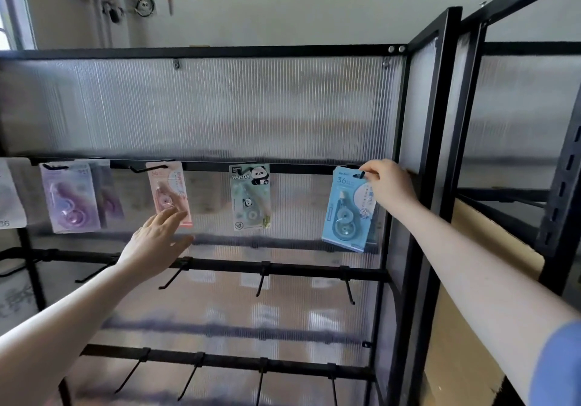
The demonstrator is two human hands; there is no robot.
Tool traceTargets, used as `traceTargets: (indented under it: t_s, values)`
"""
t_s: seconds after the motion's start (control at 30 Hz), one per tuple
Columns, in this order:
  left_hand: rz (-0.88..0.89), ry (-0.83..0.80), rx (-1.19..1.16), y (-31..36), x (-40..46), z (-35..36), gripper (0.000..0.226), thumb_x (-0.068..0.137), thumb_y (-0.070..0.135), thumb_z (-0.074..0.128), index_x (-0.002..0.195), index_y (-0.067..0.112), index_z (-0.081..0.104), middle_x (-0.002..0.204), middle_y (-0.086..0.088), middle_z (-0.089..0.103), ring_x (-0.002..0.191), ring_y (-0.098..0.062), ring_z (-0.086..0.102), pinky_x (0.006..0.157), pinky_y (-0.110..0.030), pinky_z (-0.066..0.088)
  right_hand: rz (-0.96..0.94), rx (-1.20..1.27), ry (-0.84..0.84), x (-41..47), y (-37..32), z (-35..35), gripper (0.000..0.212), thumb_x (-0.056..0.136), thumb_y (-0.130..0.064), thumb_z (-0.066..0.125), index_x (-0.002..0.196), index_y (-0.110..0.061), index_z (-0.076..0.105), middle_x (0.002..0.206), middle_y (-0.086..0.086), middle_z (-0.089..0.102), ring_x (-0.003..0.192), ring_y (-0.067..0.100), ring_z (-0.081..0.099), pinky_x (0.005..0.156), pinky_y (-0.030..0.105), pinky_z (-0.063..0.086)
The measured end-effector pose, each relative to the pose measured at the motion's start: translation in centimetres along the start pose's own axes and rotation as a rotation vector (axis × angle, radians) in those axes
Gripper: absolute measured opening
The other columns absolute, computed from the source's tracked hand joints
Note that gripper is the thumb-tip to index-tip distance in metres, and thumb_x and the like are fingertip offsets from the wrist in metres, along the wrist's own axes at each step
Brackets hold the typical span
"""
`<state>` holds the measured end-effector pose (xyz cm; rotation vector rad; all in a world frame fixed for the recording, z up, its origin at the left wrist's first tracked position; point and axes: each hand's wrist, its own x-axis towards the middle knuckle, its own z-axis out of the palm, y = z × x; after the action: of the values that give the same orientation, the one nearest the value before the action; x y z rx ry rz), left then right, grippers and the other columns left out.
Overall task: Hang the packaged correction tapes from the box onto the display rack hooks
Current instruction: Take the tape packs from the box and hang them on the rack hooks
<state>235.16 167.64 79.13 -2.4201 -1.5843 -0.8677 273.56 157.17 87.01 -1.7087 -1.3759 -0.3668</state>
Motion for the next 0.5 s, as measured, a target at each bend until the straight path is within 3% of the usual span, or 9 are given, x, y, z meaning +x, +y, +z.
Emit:
traceTargets:
  t_s: [0.3,0.5]
  values:
    - [-0.008,-0.009,0.018,-1.1,0.3,0.8,0.061,0.090,0.039,0.055,0.144,0.018,0.033,0.151,-0.005,0.028,0.138,-0.026,0.027,0.108,-0.043,0.028,-0.059,-0.115,-0.102,1.8,0.8,0.9,0.040,0.088,0.002,0.047,0.122,-0.014,0.061,0.125,0.005,0.058,0.114,0.026,0.052,0.091,0.039,0.044]
    - [-0.022,-0.020,0.030,-2.3,0.4,1.3,0.061,0.089,0.037,0.058,0.142,0.017,0.036,0.150,-0.005,0.031,0.136,-0.026,0.030,0.108,-0.042,0.029,0.019,-0.167,-0.193,2.3,0.6,1.4,0.050,0.086,0.001,0.040,0.129,-0.022,0.051,0.126,0.008,0.050,0.112,0.028,0.051,0.083,0.037,0.045]
